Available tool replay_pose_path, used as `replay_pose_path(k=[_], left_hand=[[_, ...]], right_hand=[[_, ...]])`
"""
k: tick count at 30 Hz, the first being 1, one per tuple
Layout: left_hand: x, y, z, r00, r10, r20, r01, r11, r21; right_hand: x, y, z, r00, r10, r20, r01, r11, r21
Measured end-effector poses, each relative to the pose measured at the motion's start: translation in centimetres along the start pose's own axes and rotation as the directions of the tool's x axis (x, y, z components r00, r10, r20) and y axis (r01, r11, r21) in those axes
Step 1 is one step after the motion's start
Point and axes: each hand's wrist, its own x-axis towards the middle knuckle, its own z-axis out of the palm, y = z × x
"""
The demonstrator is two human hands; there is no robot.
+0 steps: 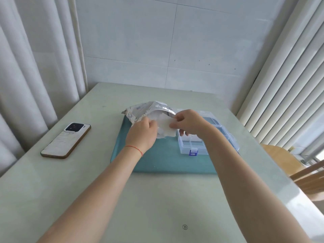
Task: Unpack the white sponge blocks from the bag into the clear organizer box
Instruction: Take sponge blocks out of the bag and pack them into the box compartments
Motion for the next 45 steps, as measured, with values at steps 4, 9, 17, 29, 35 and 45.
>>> replay_pose_path(k=[4,9,17,29,35,45], left_hand=[[-0.1,1.1,0.0,0.993,0.003,0.119,0.037,0.941,-0.336],[-0.5,1.8,0.3,0.973,-0.084,0.214,0.212,0.687,-0.695],[-0.2,1.1,1.0,0.973,-0.139,0.187,0.229,0.713,-0.662],[-0.1,1.8,-0.2,0.882,-0.015,0.471,0.332,0.73,-0.597],[-0.2,1.1,0.1,0.936,-0.04,0.35,0.269,0.723,-0.636],[-0.4,1.3,0.5,0.951,-0.096,0.295,0.305,0.458,-0.835]], right_hand=[[-1.0,0.4,-1.4,0.999,-0.02,0.043,0.019,1.0,0.025],[-1.0,1.3,-1.2,0.999,-0.031,-0.028,0.036,0.975,0.218],[-0.8,3.0,-1.0,0.993,0.019,-0.117,0.022,0.941,0.339],[-0.1,2.1,0.0,0.983,-0.144,-0.116,0.155,0.983,0.095],[-0.3,0.9,1.6,0.961,-0.234,-0.148,0.238,0.971,0.013],[-1.4,-1.7,3.9,0.973,-0.231,-0.011,0.231,0.973,-0.025]])
